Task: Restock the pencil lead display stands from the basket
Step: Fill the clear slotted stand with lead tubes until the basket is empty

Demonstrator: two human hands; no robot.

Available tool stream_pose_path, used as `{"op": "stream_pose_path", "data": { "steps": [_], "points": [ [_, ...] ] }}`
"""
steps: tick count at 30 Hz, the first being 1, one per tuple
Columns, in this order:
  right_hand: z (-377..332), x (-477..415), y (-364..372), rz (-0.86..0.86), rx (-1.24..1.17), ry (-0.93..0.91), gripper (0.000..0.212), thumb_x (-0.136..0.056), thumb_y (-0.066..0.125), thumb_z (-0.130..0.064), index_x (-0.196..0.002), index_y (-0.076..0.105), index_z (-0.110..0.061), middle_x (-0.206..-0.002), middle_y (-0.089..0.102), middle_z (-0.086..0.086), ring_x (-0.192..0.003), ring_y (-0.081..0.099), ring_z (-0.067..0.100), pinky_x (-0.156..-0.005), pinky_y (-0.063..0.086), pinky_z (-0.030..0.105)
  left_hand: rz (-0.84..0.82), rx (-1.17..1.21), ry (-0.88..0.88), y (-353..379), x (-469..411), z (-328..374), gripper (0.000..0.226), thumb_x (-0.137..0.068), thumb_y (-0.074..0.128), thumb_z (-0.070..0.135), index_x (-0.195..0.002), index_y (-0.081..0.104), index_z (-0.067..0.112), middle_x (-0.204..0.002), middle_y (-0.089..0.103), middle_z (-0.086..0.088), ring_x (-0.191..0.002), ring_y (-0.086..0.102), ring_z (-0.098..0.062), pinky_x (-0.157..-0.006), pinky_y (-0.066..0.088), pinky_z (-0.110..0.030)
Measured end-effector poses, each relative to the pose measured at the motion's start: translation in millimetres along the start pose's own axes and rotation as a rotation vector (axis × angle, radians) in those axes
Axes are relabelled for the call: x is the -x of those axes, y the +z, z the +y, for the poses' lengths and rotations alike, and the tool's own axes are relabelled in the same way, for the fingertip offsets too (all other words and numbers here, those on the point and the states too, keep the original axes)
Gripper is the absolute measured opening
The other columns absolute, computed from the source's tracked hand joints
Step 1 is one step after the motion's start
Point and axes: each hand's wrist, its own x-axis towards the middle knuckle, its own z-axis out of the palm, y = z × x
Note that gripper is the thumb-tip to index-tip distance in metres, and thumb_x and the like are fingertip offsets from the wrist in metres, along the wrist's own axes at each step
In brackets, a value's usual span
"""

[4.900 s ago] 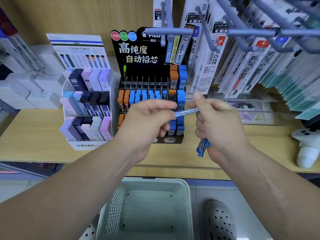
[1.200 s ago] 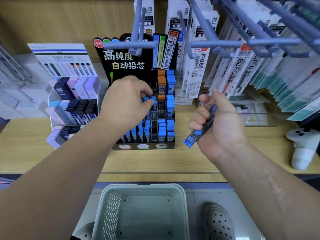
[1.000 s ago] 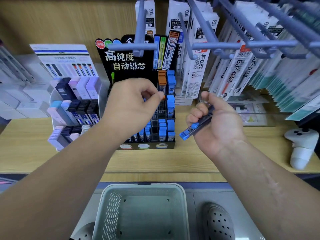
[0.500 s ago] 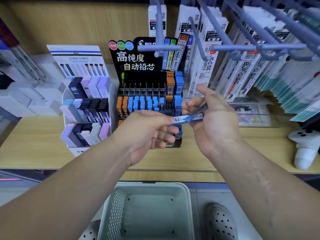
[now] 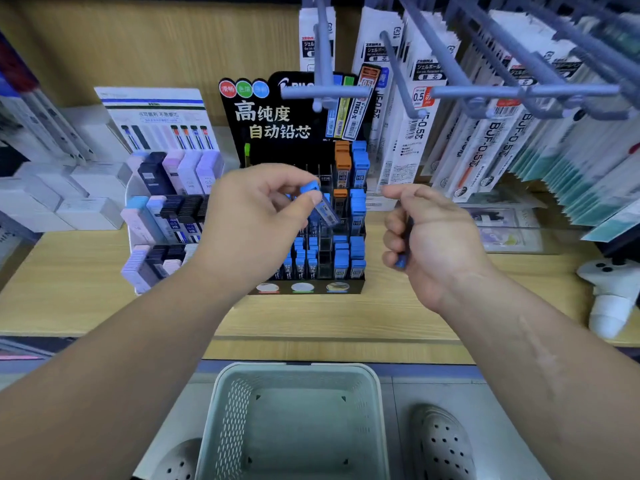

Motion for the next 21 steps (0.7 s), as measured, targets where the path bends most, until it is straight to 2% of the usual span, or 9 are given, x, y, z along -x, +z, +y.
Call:
{"op": "stream_pose_path", "data": {
  "steps": [3,5,7,10,16,19,21],
  "points": [
    [-0.5,-2.1,-5.1,0.007,-0.007,0.004,0.029,-0.108,0.040,-0.016,-0.099,0.067,-0.019,-0.055,0.042,-0.003,-0.044,0.033,0.013,-0.042,0.031,0.022,-0.036,-0.121,0.089,5.4,1.8,-2.3,0.025,-0.089,0.074,0.019,-0.087,0.070,0.043,-0.061,0.065,0.015,-0.057,0.064,-0.011,-0.059,0.051,-0.021],
    [-0.5,-2.2,-8.2,0.005,-0.005,0.007,0.029,-0.108,0.040,-0.016,-0.098,0.067,-0.020,-0.055,0.042,-0.003,-0.044,0.032,0.013,-0.043,0.030,0.021,-0.061,-0.200,0.143,10.7,1.6,-2.6,0.014,-0.089,0.074,0.018,-0.094,0.077,0.031,-0.059,0.057,0.034,-0.057,0.058,0.003,-0.065,0.043,-0.008],
    [-0.5,-2.2,-11.0,0.003,0.000,0.009,0.029,-0.108,0.040,-0.016,-0.099,0.067,-0.020,-0.055,0.042,-0.003,-0.044,0.030,0.013,-0.043,0.030,0.022,-0.084,-0.242,0.146,15.6,-0.9,-2.3,0.012,-0.090,0.073,0.018,-0.101,0.078,0.020,-0.060,0.052,0.044,-0.061,0.053,0.016,-0.067,0.038,-0.001],
    [-0.9,-2.6,-15.2,0.004,-0.002,0.014,0.029,-0.107,0.039,-0.015,-0.100,0.067,-0.019,-0.054,0.041,-0.003,-0.045,0.029,0.013,-0.042,0.029,0.021,-0.098,-0.268,0.152,20.4,-5.1,-0.9,0.012,-0.090,0.073,0.020,-0.101,0.078,0.020,-0.061,0.052,0.044,-0.062,0.052,0.019,-0.065,0.037,0.000],
    [-3.5,-3.5,-21.0,0.004,-0.020,0.025,0.028,-0.107,0.038,-0.013,-0.106,0.066,-0.016,-0.053,0.040,-0.003,-0.043,0.028,0.011,-0.041,0.026,0.021,-0.096,-0.288,0.170,18.3,-11.9,2.7,0.006,-0.090,0.073,0.018,-0.092,0.077,0.020,-0.060,0.056,0.036,-0.053,0.051,0.004,-0.059,0.037,-0.004],
    [-3.4,-3.9,-22.6,0.001,-0.023,0.030,0.028,-0.107,0.039,-0.014,-0.104,0.066,-0.017,-0.053,0.041,-0.003,-0.043,0.028,0.011,-0.042,0.026,0.021,-0.134,-0.314,0.158,20.1,-11.3,1.1,0.007,-0.091,0.072,0.019,-0.093,0.077,0.022,-0.060,0.056,0.036,-0.054,0.052,0.007,-0.058,0.038,-0.007],
    [-2.7,-3.8,-23.0,-0.004,-0.028,0.031,0.027,-0.107,0.039,-0.015,-0.103,0.066,-0.018,-0.052,0.041,-0.004,-0.043,0.028,0.011,-0.042,0.026,0.021,-0.140,-0.323,0.175,21.2,-10.5,1.1,0.008,-0.091,0.072,0.018,-0.095,0.078,0.020,-0.060,0.055,0.039,-0.056,0.053,0.012,-0.059,0.037,-0.004]
  ]
}}
